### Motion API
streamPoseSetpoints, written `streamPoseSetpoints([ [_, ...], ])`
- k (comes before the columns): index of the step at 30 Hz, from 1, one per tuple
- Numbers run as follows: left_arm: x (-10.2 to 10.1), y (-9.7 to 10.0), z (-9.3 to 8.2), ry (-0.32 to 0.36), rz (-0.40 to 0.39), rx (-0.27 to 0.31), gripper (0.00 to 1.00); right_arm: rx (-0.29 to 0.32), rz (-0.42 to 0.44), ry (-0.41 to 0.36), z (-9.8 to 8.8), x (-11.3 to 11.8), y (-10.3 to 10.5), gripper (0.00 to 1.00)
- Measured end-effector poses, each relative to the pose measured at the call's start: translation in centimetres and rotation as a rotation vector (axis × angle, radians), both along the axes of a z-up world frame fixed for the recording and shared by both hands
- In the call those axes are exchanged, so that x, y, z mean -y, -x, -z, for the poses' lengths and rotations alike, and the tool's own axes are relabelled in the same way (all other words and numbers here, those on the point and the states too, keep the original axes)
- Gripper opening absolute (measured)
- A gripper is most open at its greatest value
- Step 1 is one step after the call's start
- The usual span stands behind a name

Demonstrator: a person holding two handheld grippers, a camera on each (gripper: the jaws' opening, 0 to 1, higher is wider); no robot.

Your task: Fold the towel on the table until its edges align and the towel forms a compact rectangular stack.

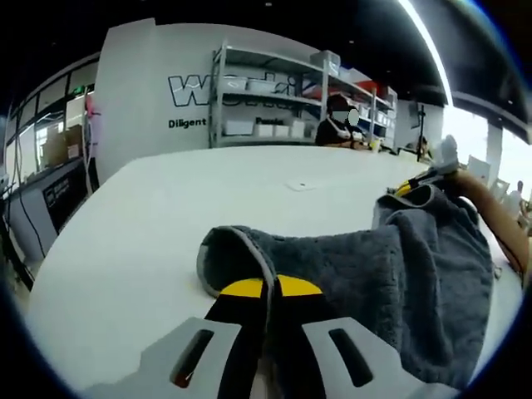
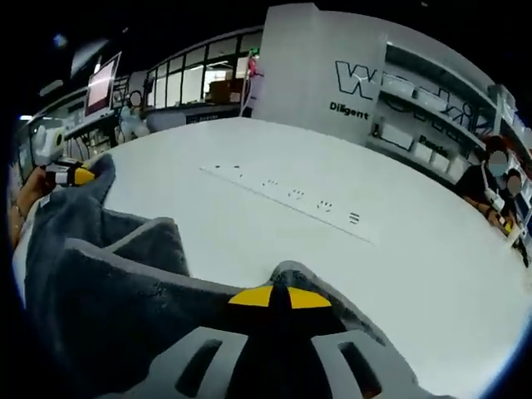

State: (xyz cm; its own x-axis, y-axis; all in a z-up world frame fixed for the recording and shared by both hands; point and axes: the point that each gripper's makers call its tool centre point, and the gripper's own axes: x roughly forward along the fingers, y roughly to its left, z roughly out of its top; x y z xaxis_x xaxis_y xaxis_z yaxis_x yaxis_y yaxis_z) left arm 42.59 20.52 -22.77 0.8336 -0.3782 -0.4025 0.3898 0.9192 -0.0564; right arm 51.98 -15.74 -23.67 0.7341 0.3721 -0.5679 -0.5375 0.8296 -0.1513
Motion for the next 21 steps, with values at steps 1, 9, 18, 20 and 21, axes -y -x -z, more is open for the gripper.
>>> streamPoseSetpoints([
  [1,0.0,0.0,0.0,0.001,0.0,0.0,0.03,0.005,0.0,0.006,0.0,0.0,0.0,0.0],
  [9,-0.9,1.0,-0.1,0.032,-0.013,-0.027,0.03,0.27,0.161,0.058,-5.3,5.1,-1.8,0.0],
  [18,-1.4,1.9,-2.1,0.066,0.006,0.014,0.02,0.384,0.334,0.058,-8.0,11.1,-1.5,0.0],
  [20,-1.8,2.0,-2.0,0.047,0.001,0.01,0.02,0.403,0.369,0.064,-8.4,12.5,-1.2,0.0],
  [21,-2.0,2.1,-1.9,0.042,0.0,0.007,0.02,0.409,0.386,0.066,-8.5,13.2,-1.1,0.0],
])
